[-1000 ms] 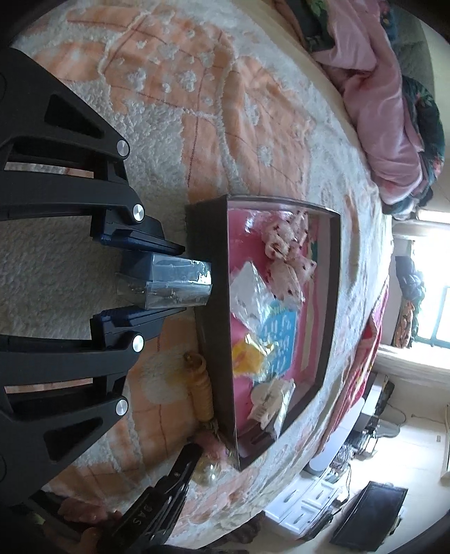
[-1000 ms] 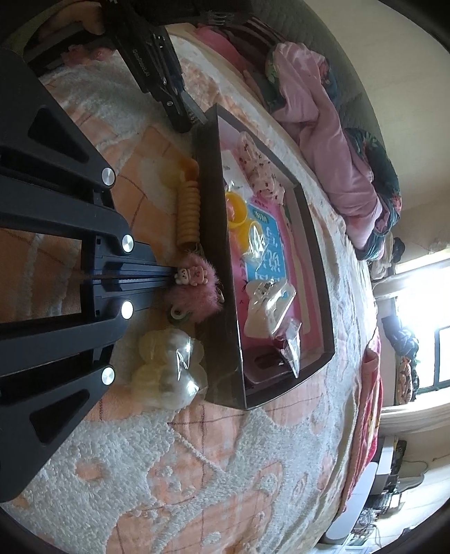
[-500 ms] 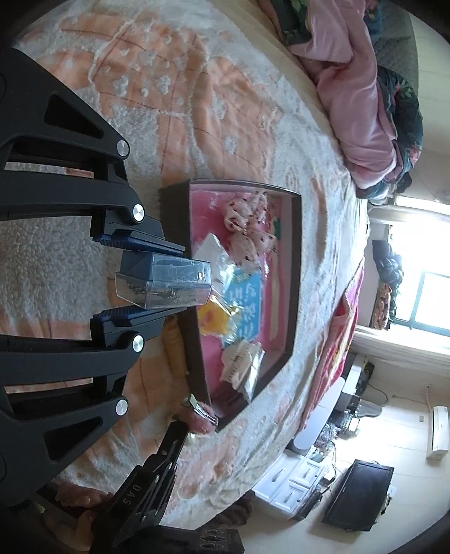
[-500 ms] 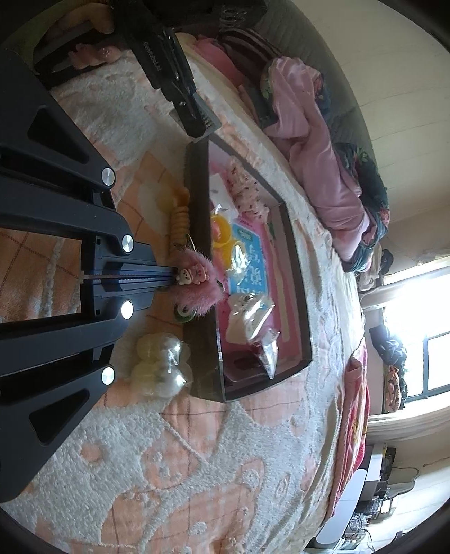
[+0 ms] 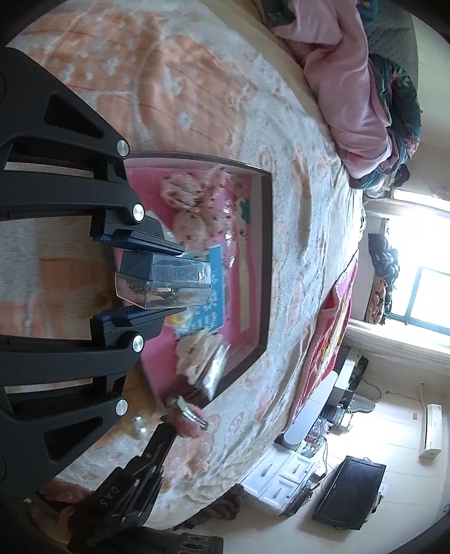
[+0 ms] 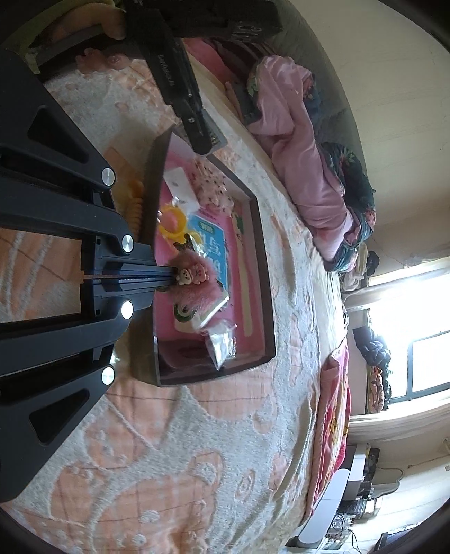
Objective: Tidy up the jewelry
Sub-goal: 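Carry keychain with right tool while left tool carries blue case over the box, then open right tool to drop keychain while left tool releases blue case into box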
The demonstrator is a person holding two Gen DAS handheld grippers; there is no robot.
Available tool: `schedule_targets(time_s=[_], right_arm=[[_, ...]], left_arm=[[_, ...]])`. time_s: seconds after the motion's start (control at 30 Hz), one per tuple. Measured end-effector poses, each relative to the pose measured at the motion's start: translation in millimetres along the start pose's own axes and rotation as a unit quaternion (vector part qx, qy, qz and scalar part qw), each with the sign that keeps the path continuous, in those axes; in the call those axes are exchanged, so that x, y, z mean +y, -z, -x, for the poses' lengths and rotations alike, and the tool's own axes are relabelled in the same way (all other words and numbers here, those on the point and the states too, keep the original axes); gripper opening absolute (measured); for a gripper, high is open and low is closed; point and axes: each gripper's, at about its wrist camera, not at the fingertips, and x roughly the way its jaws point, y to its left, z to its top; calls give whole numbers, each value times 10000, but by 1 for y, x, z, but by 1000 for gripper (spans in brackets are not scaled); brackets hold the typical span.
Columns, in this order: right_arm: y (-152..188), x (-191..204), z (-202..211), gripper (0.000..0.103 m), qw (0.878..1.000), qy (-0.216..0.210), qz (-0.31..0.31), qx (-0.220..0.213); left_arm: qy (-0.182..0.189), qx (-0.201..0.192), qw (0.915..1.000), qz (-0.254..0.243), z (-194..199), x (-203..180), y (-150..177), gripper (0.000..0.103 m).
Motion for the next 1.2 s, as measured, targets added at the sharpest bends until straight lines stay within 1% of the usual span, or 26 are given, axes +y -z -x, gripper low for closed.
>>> schedule_targets(time_s=[0.2,0.53,0.67,0.97,1.0,1.1,1.2], right_arm=[[-11,-10,-14,1,9999,133,-29,-16],[-20,-23,-39,1,9996,260,-76,122],[-19,-25,-43,1,9995,271,-121,149],[-9,-24,-49,1,9992,219,-155,295],[-8,-25,-49,1,9991,210,-168,313],[-6,-26,-48,2,9989,209,-247,339],[-6,-29,-46,2,9989,235,-263,319]], left_arm=[[-116,13,9999,-97,-22,0,-16,19],[-158,115,9996,-205,-49,-2,-25,19],[-154,179,9996,-176,-59,1,-27,20],[-148,273,9993,-203,-67,2,-22,20],[-164,288,9992,-219,-68,2,-21,20],[-167,293,9992,-236,-68,1,-20,31],[-177,253,9991,-286,-65,-2,-19,36]])
